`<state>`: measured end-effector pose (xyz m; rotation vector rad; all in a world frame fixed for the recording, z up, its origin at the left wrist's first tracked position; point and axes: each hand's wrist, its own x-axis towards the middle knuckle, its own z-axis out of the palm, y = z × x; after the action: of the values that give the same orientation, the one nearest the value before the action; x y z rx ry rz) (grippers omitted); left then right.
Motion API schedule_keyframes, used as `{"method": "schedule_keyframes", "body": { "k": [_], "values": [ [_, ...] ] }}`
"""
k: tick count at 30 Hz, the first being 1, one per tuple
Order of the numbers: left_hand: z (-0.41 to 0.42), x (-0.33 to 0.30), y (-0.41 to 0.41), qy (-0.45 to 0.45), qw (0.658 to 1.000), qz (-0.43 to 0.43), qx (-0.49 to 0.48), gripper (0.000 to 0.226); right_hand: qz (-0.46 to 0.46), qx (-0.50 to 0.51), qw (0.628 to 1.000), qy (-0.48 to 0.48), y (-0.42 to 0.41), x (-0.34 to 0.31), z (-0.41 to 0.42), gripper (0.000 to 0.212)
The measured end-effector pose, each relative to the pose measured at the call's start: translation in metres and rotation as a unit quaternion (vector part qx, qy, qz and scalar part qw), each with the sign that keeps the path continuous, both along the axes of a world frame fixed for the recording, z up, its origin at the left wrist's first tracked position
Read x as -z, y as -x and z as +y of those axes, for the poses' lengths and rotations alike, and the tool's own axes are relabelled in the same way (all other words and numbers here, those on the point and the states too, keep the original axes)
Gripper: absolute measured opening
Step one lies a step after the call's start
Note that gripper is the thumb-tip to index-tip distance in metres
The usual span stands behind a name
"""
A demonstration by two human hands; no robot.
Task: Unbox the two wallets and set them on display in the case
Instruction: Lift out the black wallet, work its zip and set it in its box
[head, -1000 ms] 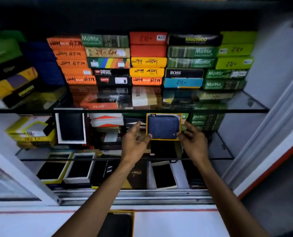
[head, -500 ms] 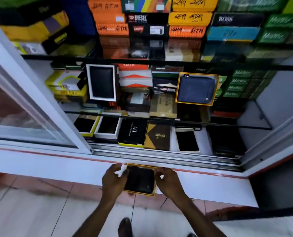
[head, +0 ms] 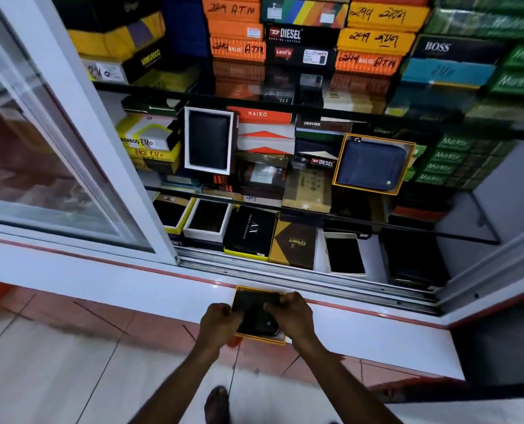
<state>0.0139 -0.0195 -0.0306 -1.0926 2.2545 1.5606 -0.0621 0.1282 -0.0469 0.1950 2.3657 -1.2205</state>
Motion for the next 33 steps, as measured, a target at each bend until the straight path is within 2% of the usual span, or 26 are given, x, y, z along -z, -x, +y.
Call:
{"method": "schedule_keyframes", "body": {
  "k": [3,5,6,9,11,13,15,19,23,27,29,33],
  "values": [
    [-0.006,0.005,0.001,-0.008,1.000,-0.013,0.013,0.035,0.006,0.033,0.998,0.044,0.001,0.002,-0.001,0.026],
    [-0.010,0.007,0.005,0.012,1.000,-0.010,0.020,0.048,-0.016,0.052,0.987,0.149,0.003,-0.001,0.003,0.018],
    [-0.011,0.001,0.008,0.020,1.000,0.002,0.021,0.051,-0.017,0.056,0.979,0.195,0.004,-0.005,0.007,0.023],
    [-0.015,-0.026,0.019,-0.010,0.997,0.063,0.039,0.042,-0.009,0.032,0.957,0.289,0.007,-0.028,0.023,0.031],
    [-0.018,-0.047,0.026,-0.063,0.988,0.126,0.057,0.030,0.013,0.000,0.952,0.307,0.009,-0.047,0.035,0.026],
    [-0.020,-0.071,0.030,-0.068,0.976,0.177,0.103,0.020,0.089,-0.050,0.963,0.249,0.014,-0.066,0.050,0.019],
    [-0.021,-0.096,0.034,-0.035,0.965,0.205,0.157,0.018,0.179,-0.097,0.961,0.189,0.017,-0.093,0.059,0.018],
    [-0.018,-0.141,0.043,0.057,0.935,0.227,0.267,0.025,0.320,-0.219,0.911,0.140,0.033,-0.143,0.058,0.034],
    [-0.014,-0.173,0.052,0.133,0.902,0.234,0.337,0.025,0.331,-0.291,0.885,0.147,0.046,-0.169,0.056,0.041],
    [-0.016,-0.190,0.060,0.171,0.875,0.211,0.401,0.021,0.369,-0.320,0.859,0.152,0.055,-0.181,0.062,0.033],
    [-0.015,-0.195,0.062,0.167,0.870,0.200,0.419,0.024,0.427,-0.341,0.830,0.115,0.058,-0.185,0.064,0.026],
    [-0.018,-0.204,0.069,0.118,0.879,0.181,0.426,0.028,0.572,-0.354,0.740,0.008,0.058,-0.189,0.069,0.016]
  ]
}}
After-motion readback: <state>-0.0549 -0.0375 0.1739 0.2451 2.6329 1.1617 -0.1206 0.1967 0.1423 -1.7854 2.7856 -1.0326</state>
